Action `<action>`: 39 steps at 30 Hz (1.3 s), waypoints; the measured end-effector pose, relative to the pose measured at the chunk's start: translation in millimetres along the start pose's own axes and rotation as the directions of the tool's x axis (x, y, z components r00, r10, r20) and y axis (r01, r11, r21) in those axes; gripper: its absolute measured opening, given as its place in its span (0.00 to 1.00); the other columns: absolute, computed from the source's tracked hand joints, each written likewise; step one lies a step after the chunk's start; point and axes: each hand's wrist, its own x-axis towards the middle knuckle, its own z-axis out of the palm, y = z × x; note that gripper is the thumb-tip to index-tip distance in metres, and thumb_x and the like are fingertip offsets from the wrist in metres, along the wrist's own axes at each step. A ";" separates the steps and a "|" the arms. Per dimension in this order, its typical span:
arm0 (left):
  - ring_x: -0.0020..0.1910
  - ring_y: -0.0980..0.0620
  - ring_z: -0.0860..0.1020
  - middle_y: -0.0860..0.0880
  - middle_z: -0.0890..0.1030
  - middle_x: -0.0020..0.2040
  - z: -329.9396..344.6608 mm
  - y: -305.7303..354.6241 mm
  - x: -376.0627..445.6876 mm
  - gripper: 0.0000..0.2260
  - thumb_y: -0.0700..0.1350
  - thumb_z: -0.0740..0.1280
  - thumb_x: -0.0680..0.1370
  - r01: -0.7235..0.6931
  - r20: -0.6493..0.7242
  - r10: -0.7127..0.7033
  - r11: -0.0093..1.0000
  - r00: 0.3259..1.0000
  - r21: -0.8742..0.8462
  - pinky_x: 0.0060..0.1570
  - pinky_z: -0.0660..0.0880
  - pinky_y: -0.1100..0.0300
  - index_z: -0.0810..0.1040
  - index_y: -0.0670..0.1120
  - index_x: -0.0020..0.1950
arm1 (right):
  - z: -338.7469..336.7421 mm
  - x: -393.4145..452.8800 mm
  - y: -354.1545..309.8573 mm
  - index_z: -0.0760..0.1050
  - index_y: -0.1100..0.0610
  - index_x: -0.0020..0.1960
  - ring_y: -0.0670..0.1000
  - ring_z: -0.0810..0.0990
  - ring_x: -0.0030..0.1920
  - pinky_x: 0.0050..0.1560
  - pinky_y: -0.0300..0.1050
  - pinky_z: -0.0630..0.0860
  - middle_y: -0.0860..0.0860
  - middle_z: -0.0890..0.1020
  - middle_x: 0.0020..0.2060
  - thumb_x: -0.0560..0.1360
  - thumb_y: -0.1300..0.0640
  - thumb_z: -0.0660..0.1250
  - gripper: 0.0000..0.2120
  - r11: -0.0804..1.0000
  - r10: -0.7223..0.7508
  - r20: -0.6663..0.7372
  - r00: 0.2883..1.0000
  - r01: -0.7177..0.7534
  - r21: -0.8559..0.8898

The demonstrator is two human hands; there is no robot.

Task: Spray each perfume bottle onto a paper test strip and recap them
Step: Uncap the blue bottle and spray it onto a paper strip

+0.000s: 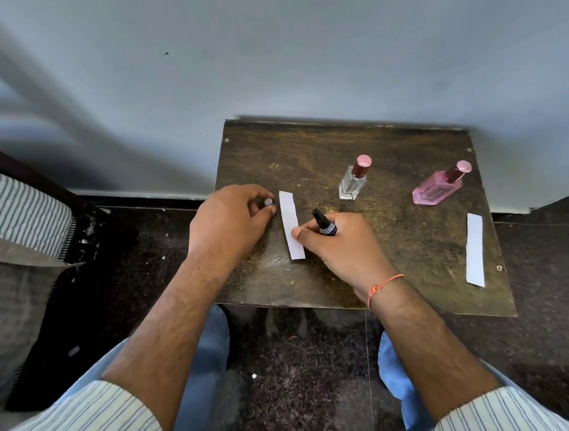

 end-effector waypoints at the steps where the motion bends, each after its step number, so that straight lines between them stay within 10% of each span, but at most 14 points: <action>1: 0.42 0.61 0.80 0.59 0.82 0.41 -2.2 -1.2 1.0 0.08 0.57 0.73 0.81 0.003 -0.011 -0.003 1.000 1.000 -0.005 0.41 0.79 0.59 0.85 0.62 0.60 | 1.4 0.8 -0.7 0.87 0.49 0.40 0.47 0.81 0.38 0.43 0.48 0.74 0.45 0.85 0.34 0.76 0.47 0.78 0.09 1.000 0.005 -0.003 1.000 -0.005 -0.013; 12: 0.38 0.73 0.79 0.60 0.85 0.43 -19.8 -17.0 6.3 0.05 0.56 0.75 0.80 0.052 -0.129 -0.090 0.961 0.988 -0.273 0.32 0.68 0.79 0.87 0.59 0.55 | 16.5 5.0 -8.6 0.85 0.58 0.43 0.52 0.77 0.34 0.38 0.48 0.70 0.47 0.78 0.27 0.76 0.43 0.76 0.17 0.989 0.067 -0.010 0.998 -0.067 -0.130; 39: 0.39 0.71 0.80 0.60 0.86 0.42 -14.2 -15.6 6.1 0.04 0.56 0.76 0.79 0.039 -0.059 -0.057 0.959 0.997 -0.279 0.31 0.68 0.79 0.87 0.58 0.52 | 33.4 -18.4 -25.4 0.71 0.58 0.32 0.51 0.76 0.30 0.29 0.46 0.63 0.50 0.76 0.25 0.79 0.40 0.71 0.27 0.921 -0.049 -0.106 0.993 0.004 -0.389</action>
